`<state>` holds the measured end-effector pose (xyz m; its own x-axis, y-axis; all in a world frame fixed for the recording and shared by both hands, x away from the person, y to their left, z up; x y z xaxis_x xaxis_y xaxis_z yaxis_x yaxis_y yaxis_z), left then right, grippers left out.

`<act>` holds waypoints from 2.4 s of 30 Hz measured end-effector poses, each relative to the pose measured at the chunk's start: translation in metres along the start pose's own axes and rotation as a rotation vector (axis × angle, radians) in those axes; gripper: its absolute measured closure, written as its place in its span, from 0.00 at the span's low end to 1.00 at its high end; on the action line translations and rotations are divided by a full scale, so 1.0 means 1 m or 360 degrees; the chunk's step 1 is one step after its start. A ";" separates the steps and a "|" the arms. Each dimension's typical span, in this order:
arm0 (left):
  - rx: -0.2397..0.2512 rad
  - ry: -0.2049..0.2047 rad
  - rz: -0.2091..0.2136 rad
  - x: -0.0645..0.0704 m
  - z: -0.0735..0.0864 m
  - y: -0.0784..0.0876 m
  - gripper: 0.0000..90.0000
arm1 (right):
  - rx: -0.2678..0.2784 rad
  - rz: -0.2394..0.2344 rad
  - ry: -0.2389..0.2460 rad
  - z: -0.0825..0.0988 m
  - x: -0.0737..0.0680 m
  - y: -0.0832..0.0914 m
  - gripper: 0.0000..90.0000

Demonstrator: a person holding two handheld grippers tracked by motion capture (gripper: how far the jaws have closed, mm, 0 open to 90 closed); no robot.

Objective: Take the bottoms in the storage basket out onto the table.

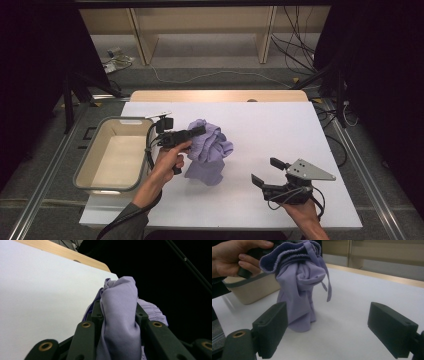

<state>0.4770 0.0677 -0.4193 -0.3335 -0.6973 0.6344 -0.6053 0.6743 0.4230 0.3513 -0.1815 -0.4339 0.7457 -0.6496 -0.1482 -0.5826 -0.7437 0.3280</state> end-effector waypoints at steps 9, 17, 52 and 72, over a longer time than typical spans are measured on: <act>-0.0007 0.0014 -0.0007 -0.002 0.000 -0.007 0.77 | -0.0002 0.0005 0.0000 0.000 0.000 -0.001 0.19; -0.0022 0.0026 -0.0018 -0.003 0.003 -0.017 0.77 | -0.0002 0.0003 -0.0006 0.000 0.000 0.000 0.19; -0.0121 0.0031 -0.0100 -0.018 0.024 -0.045 0.75 | -0.0001 -0.0001 -0.0012 0.000 0.000 0.000 0.19; -0.0165 0.0020 -0.0143 -0.026 0.034 -0.053 0.72 | 0.0005 -0.0005 -0.0007 0.000 0.000 0.000 0.19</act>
<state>0.4932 0.0419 -0.4804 -0.2719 -0.7532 0.5989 -0.5542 0.6314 0.5424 0.3514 -0.1814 -0.4336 0.7460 -0.6481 -0.1532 -0.5814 -0.7460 0.3246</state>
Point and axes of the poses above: each handheld gripper's, and its own axes: y roughly backward along the jaws, z roughly out of its underside, x roughly to its right, the point moved 7 cm from there along -y, roughly forward along the jaws, and after that the axes turned 8 degrees about -z, right-handed, at the moved point
